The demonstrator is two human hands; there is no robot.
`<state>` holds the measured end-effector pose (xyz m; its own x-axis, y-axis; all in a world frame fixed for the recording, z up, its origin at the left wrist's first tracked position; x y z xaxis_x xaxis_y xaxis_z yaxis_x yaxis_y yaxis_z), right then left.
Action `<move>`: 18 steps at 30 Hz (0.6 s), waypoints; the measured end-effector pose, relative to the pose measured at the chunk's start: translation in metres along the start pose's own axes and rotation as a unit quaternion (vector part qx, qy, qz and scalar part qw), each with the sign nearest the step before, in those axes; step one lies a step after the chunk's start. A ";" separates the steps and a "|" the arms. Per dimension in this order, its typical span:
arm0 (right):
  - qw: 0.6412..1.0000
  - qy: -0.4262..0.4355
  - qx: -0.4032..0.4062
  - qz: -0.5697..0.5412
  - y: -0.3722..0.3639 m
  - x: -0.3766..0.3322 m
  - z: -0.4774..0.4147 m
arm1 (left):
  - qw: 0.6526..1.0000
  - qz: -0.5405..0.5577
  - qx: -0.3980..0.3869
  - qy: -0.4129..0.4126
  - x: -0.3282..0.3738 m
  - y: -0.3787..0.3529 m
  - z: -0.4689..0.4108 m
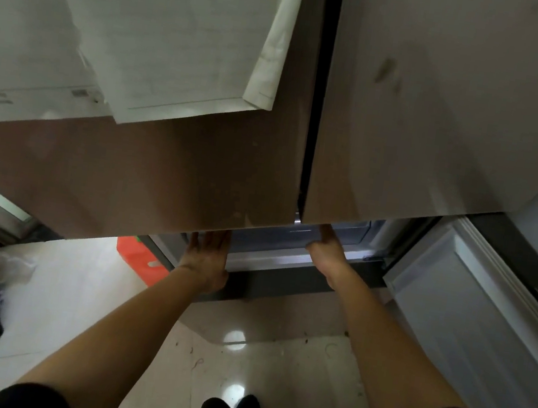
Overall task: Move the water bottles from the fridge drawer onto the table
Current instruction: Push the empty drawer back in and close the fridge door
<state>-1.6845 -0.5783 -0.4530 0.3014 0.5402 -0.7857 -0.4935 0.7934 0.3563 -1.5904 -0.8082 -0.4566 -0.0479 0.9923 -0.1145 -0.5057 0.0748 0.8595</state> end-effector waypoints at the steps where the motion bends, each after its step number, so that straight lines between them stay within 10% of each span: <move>1: 1.000 0.013 0.003 0.022 0.000 0.001 0.001 | 1.000 -0.003 0.004 -0.003 -0.001 -0.002 0.000; 10: 0.894 0.104 0.173 0.400 0.009 0.050 0.051 | 0.993 0.014 0.120 -0.014 0.023 -0.012 0.020; 18: 0.797 0.113 0.384 0.451 0.081 0.087 0.169 | 0.970 0.059 0.180 -0.153 0.137 0.011 0.031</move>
<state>-1.5601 -0.4193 -0.4069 -0.0919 0.9930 -0.0740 0.2462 0.0947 0.9646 -1.5756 -0.6684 -0.4478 0.1986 0.9747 0.1023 -0.1770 -0.0670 0.9819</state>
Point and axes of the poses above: each hand's wrist, its own z-axis away from the middle knuckle, its own y-axis out of the back of the hand, x = y × z, the point moved 4 cm from there along -z, towards the middle knuckle, and after that the axes turned 9 degrees about -x, right-handed, at the moved point
